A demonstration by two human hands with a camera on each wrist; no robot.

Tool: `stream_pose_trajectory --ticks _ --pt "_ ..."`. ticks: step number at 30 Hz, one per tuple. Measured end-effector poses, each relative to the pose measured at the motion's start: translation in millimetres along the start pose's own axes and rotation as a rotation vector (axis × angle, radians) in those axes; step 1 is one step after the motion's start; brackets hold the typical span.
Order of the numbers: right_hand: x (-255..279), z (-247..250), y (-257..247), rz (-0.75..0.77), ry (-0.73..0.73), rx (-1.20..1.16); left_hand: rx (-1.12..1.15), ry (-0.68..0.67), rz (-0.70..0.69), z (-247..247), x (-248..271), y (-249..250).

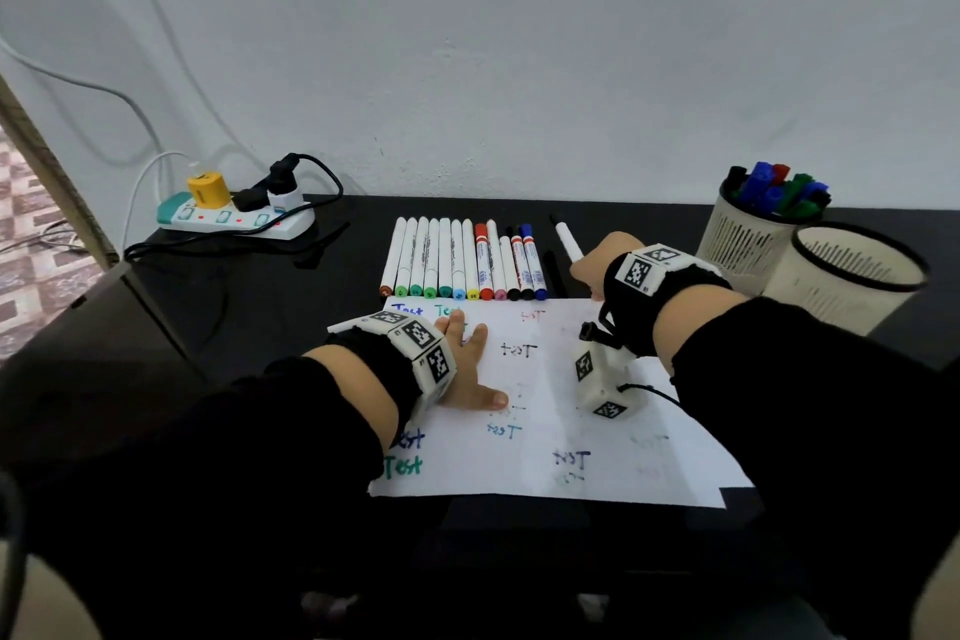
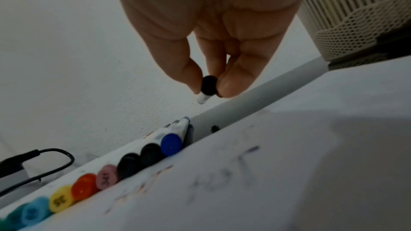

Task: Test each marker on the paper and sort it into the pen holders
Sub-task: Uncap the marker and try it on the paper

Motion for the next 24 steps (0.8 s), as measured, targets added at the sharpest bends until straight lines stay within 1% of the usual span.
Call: stream_pose_trajectory --ticks 2,5,7,8,11,13,15,17,21,24 --pt "9 9 -5 0.016 0.001 0.053 -0.002 0.004 0.006 1 0 -1" --pt "24 25 -8 0.048 0.023 0.022 0.021 0.021 0.005 5 3 -3" --pt "33 33 -11 0.085 0.023 -0.017 0.079 0.064 -0.004 13 9 -3" --pt "37 39 -12 0.102 0.031 -0.055 0.125 0.106 -0.019 20 15 -1" --pt "53 58 -14 0.138 0.111 -0.271 0.307 0.254 -0.073 47 35 4" --pt "65 68 -17 0.144 0.151 -0.328 0.439 0.344 -0.097 65 47 4" --pt "76 75 -24 0.165 0.178 -0.370 0.521 0.408 -0.111 77 55 2" --pt "86 79 -31 0.179 0.220 -0.451 0.561 0.454 -0.116 85 65 0" --pt "103 80 -30 0.146 0.273 -0.665 0.626 0.541 -0.132 94 88 -7" --pt "111 78 -26 0.107 0.324 -0.805 0.661 0.566 -0.131 91 99 -14"
Point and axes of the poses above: each hand's wrist, its own x-axis away from the middle knuckle, its own z-axis out of the back of the hand, y = z × x, the point moved 7 cm from there along -x, towards the middle knuckle, and after that the axes turned 13 degrees about z, right-handed, at the moved point
